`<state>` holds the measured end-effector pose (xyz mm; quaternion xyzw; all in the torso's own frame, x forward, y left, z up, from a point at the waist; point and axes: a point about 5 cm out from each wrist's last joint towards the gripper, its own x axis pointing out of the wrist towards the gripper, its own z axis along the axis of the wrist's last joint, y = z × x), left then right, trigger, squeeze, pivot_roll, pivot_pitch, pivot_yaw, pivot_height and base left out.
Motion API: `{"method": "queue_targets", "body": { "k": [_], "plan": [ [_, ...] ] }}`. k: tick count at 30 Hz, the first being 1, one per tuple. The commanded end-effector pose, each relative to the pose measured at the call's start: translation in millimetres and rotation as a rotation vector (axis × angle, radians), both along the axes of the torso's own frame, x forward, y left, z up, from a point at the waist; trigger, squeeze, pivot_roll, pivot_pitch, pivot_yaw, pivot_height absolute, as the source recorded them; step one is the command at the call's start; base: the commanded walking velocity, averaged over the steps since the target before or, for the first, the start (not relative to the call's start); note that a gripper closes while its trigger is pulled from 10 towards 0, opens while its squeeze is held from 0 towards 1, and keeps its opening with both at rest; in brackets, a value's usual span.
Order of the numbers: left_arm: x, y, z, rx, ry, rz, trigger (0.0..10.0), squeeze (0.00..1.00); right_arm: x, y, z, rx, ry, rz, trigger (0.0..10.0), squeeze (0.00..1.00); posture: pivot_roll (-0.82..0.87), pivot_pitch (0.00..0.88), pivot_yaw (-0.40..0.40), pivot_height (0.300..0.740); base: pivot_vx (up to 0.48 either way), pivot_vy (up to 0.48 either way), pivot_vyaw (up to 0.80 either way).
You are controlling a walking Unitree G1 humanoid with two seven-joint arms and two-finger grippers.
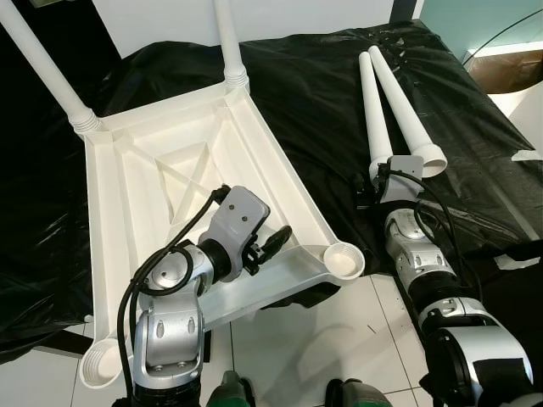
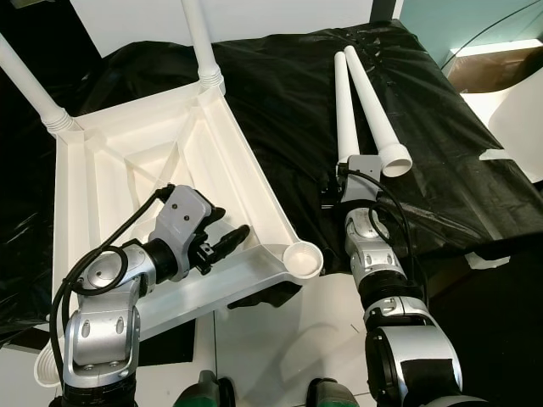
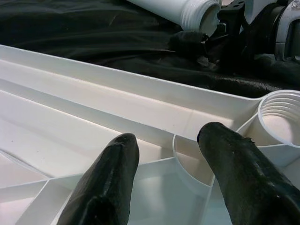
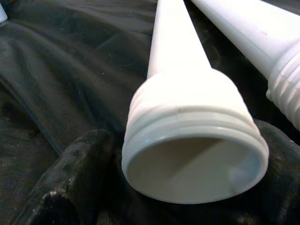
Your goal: Building children table
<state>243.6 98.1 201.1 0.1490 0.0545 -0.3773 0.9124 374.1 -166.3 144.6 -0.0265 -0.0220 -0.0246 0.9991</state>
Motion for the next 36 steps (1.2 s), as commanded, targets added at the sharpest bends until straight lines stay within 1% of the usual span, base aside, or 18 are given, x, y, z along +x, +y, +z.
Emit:
{"method": "queue_targets", "body": {
  "k": [1,12,13,14,15,17,18,19,20,21,27,28,30,31,32,33,35,36],
  "plan": [
    [3.4,2.3,-1.9,-0.060,-0.035,0.241,10.0,0.00,-2.3,4.6,0.0,-0.003,-0.025,0.016,10.0,0.00,0.16,0.149,0.063,0.740,0.000,0.000,0.00],
    [4.3,1.4,-1.7,-0.063,-0.034,0.237,10.0,0.00,-2.4,4.8,-0.6,0.027,-0.008,0.032,10.0,0.00,0.15,0.154,0.061,0.740,0.000,0.000,0.00],
    [4.9,1.0,-1.5,-0.065,-0.035,0.238,10.0,0.00,-2.9,6.4,-4.1,0.032,0.021,0.045,7.4,0.00,0.15,0.154,0.058,0.740,0.000,0.000,0.00],
    [4.9,1.0,-1.5,-0.065,-0.035,0.238,10.0,0.00,-2.9,6.4,-4.1,0.032,0.021,0.045,7.4,0.00,0.15,0.154,0.058,0.740,0.000,0.000,0.00],
    [5.1,0.9,-1.5,-0.065,-0.035,0.238,10.0,0.00,-3.5,7.8,-5.5,0.028,0.032,0.054,6.1,0.00,0.15,0.154,0.058,0.740,0.000,0.000,0.00],
    [5.2,0.6,-1.5,-0.067,-0.035,0.239,10.0,0.00,-4.1,8.6,-6.3,0.026,0.035,0.059,6.3,0.00,0.14,0.154,0.058,0.740,0.000,0.000,0.00],
    [5.4,0.1,-1.5,-0.069,-0.035,0.238,10.0,0.00,-5.2,9.8,-8.0,0.023,0.041,0.068,6.0,0.00,0.14,0.153,0.057,0.740,0.000,0.000,0.00],
    [5.4,0.1,-1.5,-0.069,-0.035,0.238,10.0,0.00,-5.2,9.8,-8.0,0.023,0.041,0.068,6.0,0.00,0.14,0.153,0.057,0.740,0.000,0.000,0.00],
    [5.4,0.0,-1.5,-0.070,-0.035,0.238,10.0,0.00,-5.5,10.0,-8.6,0.024,0.043,0.071,7.1,0.00,0.14,0.153,0.057,0.740,0.000,0.000,0.00],
    [5.5,-0.1,-1.5,-0.071,-0.035,0.238,10.0,0.00,-5.6,9.8,-9.6,0.022,0.048,0.071,10.0,0.00,0.14,0.153,0.057,0.740,0.000,0.000,0.00],
    [5.7,-1.1,-1.8,-0.073,-0.034,0.235,10.0,0.00,-3.3,5.6,-9.3,0.023,0.058,0.064,10.0,0.00,0.14,0.150,0.057,0.740,0.000,0.000,0.00],
    [5.7,-1.0,-1.8,-0.073,-0.033,0.235,10.0,0.00,-2.4,5.4,-7.6,0.020,0.054,0.067,8.7,0.00,0.14,0.150,0.057,0.740,0.000,0.000,0.00],
    [5.8,-0.9,-1.9,-0.074,-0.033,0.235,10.0,0.00,-1.7,5.2,-6.4,0.018,0.051,0.069,8.7,0.00,0.14,0.150,0.057,0.740,0.000,0.000,0.00],
    [5.9,-1.1,-2.0,-0.072,-0.033,0.234,10.0,0.00,-0.6,4.7,-5.2,0.020,0.050,0.069,6.5,0.00,0.13,0.144,0.059,0.740,0.000,0.000,0.00],
    [5.9,-1.1,-2.0,-0.072,-0.033,0.234,10.0,0.00,-0.6,4.7,-5.2,0.020,0.050,0.069,6.5,0.00,0.13,0.144,0.059,0.740,0.000,0.000,0.00],
    [6.3,-1.2,-2.2,-0.072,-0.033,0.234,10.0,0.00,0.9,3.9,-3.0,0.013,0.045,0.069,3.0,0.00,0.13,0.141,0.061,0.740,0.000,0.000,0.00],
    [6.5,-1.3,-2.3,-0.072,-0.033,0.233,10.0,0.00,1.8,3.3,-1.6,0.008,0.042,0.068,3.0,0.00,0.13,0.141,0.061,0.740,0.000,0.000,0.00],
    [7.0,-1.5,-2.2,-0.070,-0.034,0.232,10.0,0.00,3.3,2.0,0.2,0.002,0.040,0.064,4.5,0.00,0.13,0.140,0.062,0.740,0.000,0.000,0.00]
  ]
}}
